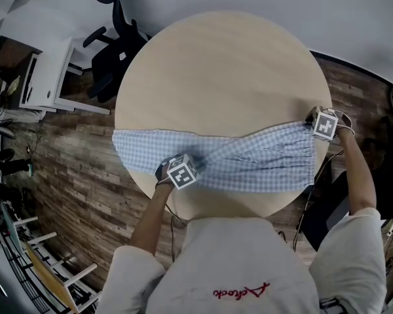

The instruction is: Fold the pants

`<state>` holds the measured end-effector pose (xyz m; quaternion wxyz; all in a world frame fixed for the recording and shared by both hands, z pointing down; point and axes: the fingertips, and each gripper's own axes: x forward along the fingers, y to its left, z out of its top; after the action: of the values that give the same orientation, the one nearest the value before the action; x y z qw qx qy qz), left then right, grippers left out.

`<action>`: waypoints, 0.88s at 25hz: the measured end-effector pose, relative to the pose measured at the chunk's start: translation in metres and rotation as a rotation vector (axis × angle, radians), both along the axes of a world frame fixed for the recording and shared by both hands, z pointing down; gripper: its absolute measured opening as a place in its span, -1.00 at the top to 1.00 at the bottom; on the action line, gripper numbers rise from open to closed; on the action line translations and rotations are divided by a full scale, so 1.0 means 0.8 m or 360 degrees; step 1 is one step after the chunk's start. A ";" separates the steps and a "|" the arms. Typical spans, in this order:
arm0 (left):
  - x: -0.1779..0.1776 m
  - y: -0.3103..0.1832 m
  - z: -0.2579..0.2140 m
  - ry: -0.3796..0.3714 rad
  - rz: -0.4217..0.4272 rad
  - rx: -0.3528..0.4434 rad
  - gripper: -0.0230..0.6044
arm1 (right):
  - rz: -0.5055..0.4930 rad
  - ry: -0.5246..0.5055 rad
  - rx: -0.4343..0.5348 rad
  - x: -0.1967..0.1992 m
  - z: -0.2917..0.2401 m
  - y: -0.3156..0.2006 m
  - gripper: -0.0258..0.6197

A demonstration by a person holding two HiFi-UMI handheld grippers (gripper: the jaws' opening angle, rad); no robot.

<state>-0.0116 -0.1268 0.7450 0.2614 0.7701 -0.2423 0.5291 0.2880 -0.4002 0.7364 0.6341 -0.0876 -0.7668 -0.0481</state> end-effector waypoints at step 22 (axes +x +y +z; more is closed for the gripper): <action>-0.009 0.040 -0.055 -0.0050 0.0283 0.0174 0.81 | 0.0043 -0.0359 0.0702 0.048 -0.144 0.072 0.73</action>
<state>-0.0189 -0.0945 0.7006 0.1671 0.7933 -0.2056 0.5481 0.3266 -0.3426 0.6208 0.5489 0.0691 -0.8047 -0.2152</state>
